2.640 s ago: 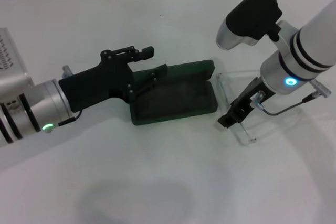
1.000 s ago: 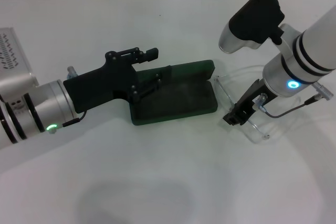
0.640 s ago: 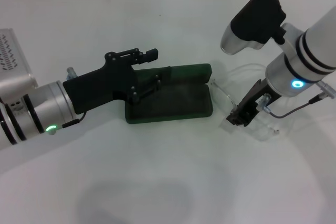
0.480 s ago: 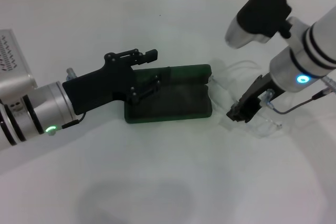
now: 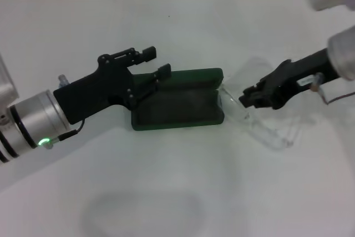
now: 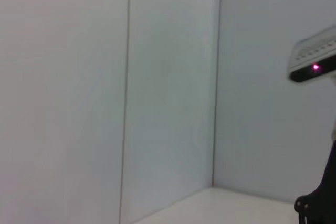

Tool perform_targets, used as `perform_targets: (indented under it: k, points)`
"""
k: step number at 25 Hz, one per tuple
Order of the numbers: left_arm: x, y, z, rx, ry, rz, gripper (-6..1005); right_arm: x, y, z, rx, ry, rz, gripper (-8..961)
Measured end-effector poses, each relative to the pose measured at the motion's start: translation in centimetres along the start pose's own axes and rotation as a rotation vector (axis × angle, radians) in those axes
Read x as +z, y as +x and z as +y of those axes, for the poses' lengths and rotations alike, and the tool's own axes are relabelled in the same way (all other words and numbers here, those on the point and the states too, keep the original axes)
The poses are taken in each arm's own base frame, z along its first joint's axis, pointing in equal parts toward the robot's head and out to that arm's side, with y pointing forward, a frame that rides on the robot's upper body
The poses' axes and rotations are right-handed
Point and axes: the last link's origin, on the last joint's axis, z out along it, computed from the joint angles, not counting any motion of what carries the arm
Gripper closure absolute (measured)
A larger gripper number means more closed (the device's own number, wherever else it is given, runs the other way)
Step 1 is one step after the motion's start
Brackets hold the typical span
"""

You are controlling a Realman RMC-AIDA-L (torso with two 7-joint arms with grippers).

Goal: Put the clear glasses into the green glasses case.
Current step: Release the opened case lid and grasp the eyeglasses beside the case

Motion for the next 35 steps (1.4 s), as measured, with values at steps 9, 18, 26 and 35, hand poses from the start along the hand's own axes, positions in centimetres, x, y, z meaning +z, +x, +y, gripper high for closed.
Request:
perform_targets:
  k: [9,18,26,35]
  points:
    - [0.0,0.2,0.1,-0.016,-0.002,0.026,535,-1.8,2.7,-1.3,-0.030,-0.043,-0.192,733]
    - [0.9,0.6,0.0,-0.006,-0.026,0.022,535,-1.1,1.5,-0.7,0.015,-0.043,-0.024,693]
    - [1.2,0.6,0.0,-0.005,-0.032,0.020,536,0.0,0.9,0.4,0.000,0.017,0.115,412]
    - [1.2,0.6,-0.1,-0.004,-0.030,0.018,536,1.4,0.5,0.6,-0.040,0.065,0.160,404]
